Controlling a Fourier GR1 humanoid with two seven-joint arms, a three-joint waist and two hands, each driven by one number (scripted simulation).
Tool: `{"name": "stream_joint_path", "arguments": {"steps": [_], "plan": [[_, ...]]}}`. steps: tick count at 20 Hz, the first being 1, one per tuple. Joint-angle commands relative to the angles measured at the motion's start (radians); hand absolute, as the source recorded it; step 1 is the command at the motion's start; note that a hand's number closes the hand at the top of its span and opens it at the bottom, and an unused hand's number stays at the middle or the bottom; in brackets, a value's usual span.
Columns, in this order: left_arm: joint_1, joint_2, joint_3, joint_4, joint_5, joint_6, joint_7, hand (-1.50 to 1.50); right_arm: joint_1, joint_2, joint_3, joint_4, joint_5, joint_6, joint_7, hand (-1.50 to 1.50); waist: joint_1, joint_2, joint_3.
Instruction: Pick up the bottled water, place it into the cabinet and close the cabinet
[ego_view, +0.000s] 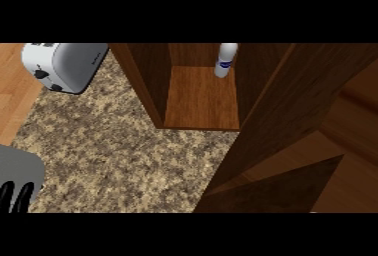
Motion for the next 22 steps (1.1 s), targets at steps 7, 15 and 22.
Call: {"name": "stream_joint_path", "arguments": {"steps": [7,15,22], "plan": [[0.199,0.047,0.146,-0.043,0.101,-0.184,-0.082,-1.50,-0.186,0.209,0.226,0.068,-0.056,-0.113,0.186,1.50,0.014,-0.011,-0.005],[0.286,0.062,0.301,0.016,0.203,-0.338,-0.111,-1.50,-0.618,0.213,0.003,0.209,-0.286,-0.264,0.335,1.50,0.016,-0.004,-0.004],[0.357,0.078,0.462,0.032,0.338,-0.478,-0.096,-1.50,-0.911,0.214,-0.178,0.376,-0.463,-0.371,0.362,1.50,0.005,-0.006,-0.003]]}}
